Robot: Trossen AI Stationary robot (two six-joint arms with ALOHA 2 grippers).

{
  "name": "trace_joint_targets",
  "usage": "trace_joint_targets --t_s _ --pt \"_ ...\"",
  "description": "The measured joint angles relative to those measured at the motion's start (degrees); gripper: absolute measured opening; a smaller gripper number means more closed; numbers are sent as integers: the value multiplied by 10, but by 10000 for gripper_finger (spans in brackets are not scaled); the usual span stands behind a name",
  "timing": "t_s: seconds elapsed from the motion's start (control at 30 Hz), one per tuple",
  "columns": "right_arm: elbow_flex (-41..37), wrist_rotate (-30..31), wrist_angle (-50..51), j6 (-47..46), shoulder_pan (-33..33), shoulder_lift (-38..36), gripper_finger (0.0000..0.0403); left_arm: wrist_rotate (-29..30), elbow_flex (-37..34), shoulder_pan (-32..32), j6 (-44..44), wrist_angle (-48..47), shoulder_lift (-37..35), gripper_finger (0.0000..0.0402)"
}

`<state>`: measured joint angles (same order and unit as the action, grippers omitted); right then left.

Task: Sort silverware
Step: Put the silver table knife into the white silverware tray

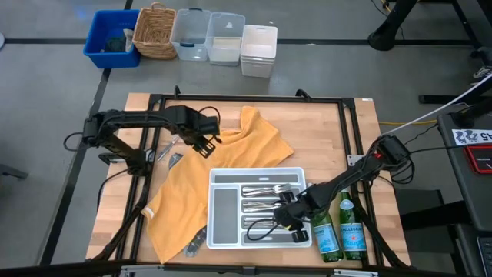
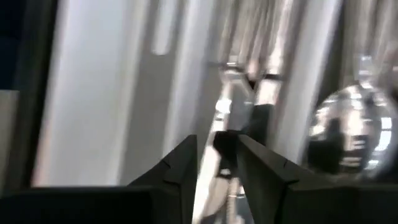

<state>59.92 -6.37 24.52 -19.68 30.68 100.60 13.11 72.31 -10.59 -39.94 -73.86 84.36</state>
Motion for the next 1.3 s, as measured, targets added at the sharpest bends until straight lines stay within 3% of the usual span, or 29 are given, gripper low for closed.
trace_joint_targets --t_s 0.2,0.6,1.0,1.3 --pt "0 -43 36 -2 -7 -32 96 -8 -71 -73 62 -4 0 127" --pt "0 0 164 0 -67 -161 76 -9 -203 -206 181 104 0 127" --pt "0 17 181 36 -126 -228 76 -9 -275 -323 263 192 0 127" --pt "0 23 184 63 -135 -237 76 -13 -306 -361 326 239 1 127"
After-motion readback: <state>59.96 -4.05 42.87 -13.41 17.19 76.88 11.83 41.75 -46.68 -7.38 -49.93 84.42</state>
